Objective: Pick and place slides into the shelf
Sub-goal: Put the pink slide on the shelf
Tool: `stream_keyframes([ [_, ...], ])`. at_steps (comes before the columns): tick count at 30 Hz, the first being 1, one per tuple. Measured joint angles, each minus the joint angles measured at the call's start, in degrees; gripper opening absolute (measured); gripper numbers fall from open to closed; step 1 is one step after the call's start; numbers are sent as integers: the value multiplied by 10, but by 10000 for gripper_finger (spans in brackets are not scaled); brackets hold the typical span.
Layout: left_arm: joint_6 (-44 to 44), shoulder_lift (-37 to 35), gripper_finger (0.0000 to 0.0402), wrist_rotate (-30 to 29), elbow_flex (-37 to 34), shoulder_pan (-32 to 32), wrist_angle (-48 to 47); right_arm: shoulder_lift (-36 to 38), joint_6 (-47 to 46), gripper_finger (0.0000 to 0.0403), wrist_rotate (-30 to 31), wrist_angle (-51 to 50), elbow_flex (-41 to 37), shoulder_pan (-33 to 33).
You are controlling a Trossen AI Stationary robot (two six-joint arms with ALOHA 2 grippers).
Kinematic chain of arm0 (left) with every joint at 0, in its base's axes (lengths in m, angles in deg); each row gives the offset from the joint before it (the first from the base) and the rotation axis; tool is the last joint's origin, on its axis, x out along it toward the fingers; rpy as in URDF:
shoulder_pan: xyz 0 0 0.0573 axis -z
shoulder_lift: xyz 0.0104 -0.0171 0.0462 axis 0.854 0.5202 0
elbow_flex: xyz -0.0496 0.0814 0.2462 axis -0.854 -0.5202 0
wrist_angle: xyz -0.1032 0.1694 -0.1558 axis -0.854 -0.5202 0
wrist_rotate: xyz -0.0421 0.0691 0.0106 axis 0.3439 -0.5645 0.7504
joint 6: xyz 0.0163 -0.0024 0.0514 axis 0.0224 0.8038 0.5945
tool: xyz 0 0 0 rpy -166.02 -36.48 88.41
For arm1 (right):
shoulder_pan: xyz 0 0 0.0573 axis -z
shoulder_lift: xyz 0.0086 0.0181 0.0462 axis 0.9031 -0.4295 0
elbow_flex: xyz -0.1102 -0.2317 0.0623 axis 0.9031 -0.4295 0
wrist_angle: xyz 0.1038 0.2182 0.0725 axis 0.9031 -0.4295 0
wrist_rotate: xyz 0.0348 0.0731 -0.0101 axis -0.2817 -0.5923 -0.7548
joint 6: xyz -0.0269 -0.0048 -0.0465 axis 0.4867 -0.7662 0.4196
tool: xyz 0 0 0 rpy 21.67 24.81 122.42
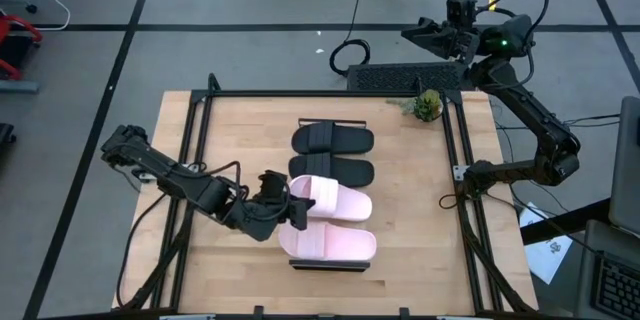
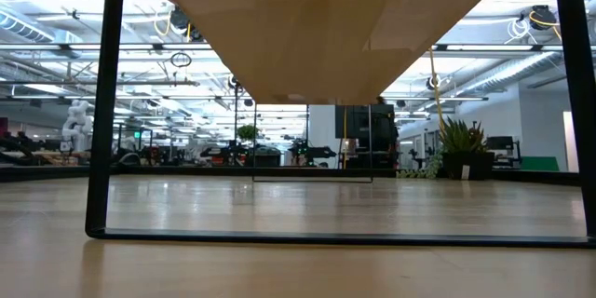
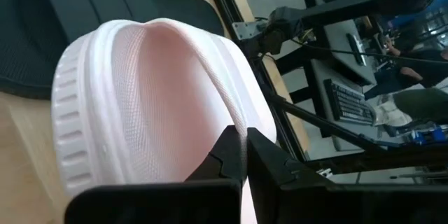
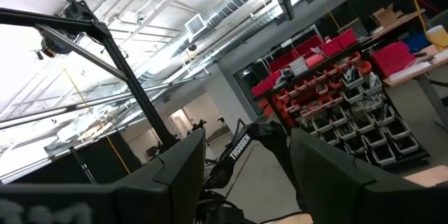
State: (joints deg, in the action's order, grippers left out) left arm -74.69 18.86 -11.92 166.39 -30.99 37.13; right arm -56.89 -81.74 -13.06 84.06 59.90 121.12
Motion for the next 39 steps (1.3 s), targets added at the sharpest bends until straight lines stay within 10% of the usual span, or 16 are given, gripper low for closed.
stream_keyframes([
  [39, -90, 4, 0, 103, 1, 3, -33, 0, -2, 196, 4, 9, 0, 0],
])
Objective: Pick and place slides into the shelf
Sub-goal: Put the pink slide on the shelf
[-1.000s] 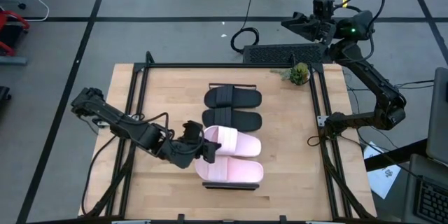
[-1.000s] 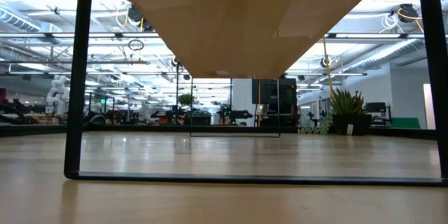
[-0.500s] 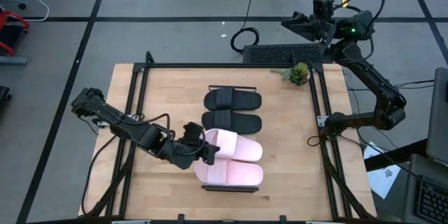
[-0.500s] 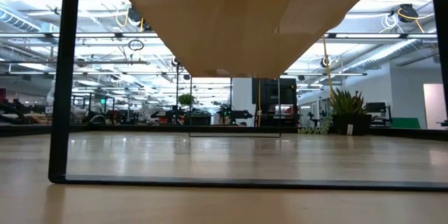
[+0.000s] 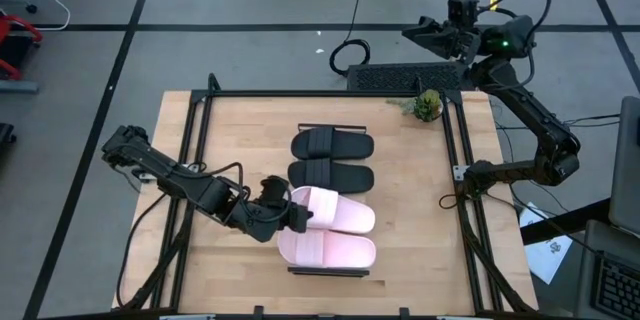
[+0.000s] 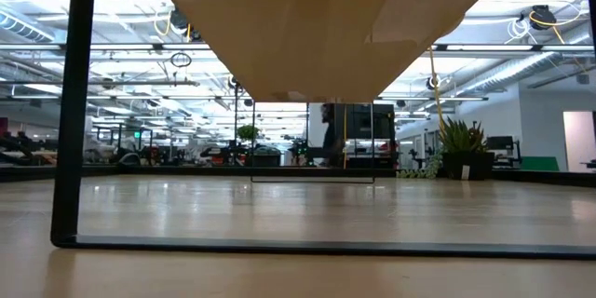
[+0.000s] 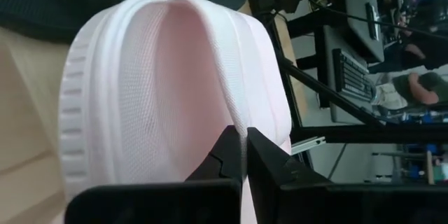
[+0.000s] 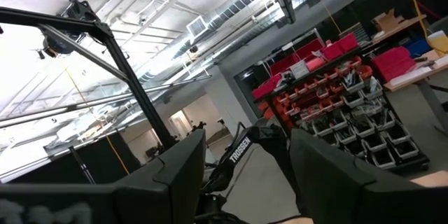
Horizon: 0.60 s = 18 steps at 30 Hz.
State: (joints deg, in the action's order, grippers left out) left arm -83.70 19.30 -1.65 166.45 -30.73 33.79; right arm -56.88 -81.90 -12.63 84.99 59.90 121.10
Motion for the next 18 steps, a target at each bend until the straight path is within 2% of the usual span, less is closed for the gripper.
stream_keyframes([
  [13, -82, -1, 0, 23, 0, 0, -1, 0, 0, 196, -2, 8, 0, 0],
  [18, -86, -8, 0, 25, -1, 0, -3, 0, 0, 196, -2, 8, 0, 0],
])
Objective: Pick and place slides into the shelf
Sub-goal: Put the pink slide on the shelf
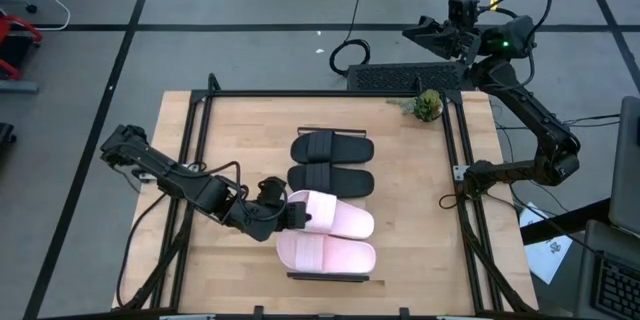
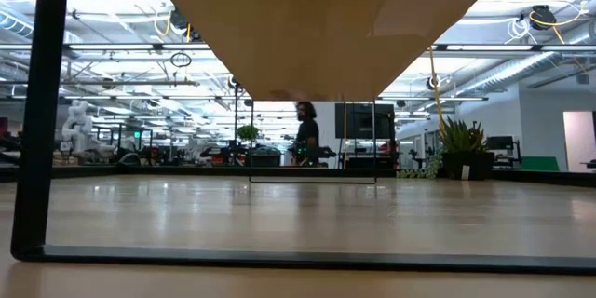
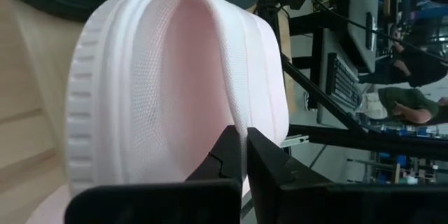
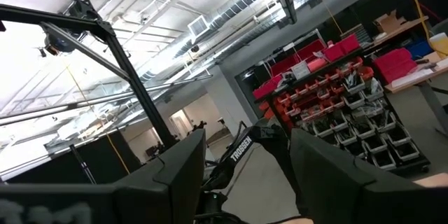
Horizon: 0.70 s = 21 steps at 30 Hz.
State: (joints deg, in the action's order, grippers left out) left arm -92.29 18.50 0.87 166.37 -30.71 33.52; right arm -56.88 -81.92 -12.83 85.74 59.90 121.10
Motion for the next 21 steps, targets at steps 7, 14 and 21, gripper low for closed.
stream_keyframes([
  [7, -4, 0, 0, 7, 0, 0, -14, 0, 0, 196, -1, 0, 0, 0],
  [14, 4, -1, 13, 16, 0, 0, -10, 0, 0, 196, -2, 0, 0, 0],
  [21, 18, -1, 60, 28, 0, 1, -12, 0, 0, 196, -2, 0, 0, 0],
])
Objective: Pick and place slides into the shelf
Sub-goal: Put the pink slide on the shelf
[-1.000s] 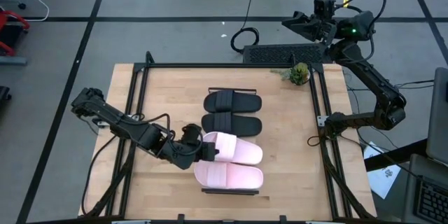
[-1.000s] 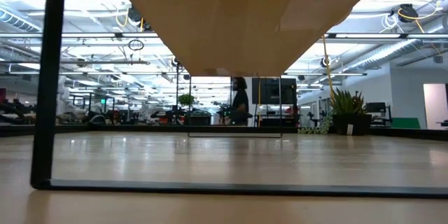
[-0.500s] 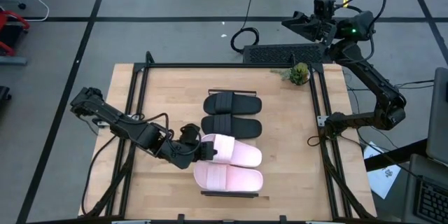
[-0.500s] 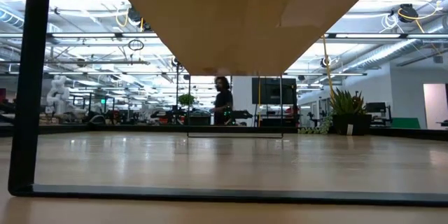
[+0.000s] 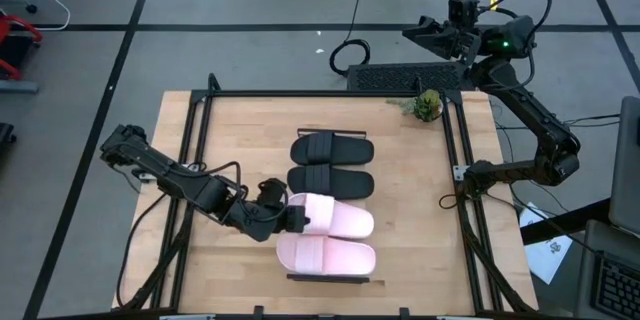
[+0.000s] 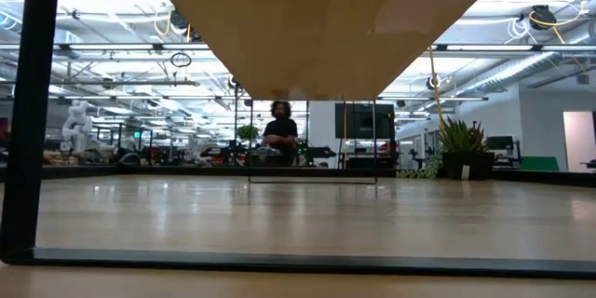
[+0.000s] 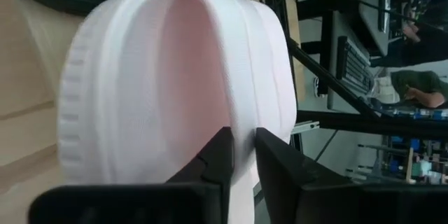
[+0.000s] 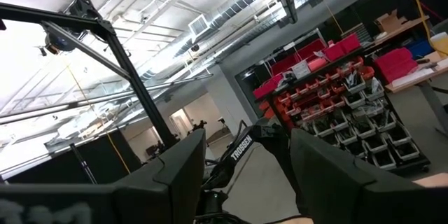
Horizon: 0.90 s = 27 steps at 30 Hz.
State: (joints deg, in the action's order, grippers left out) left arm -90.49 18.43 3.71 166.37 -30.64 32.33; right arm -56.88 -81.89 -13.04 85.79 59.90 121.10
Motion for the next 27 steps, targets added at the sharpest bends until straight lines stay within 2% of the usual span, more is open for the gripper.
stream_keyframes([
  [6, -3, 0, 88, 8, 0, 0, -48, 0, 0, 196, 0, 3, 0, 0],
  [10, 0, 0, 96, 16, 0, 0, -46, 0, 0, 196, 0, 3, 0, 0],
  [27, 48, 3, 99, 12, 0, -14, -85, 0, 0, 196, 1, 2, 0, 0],
])
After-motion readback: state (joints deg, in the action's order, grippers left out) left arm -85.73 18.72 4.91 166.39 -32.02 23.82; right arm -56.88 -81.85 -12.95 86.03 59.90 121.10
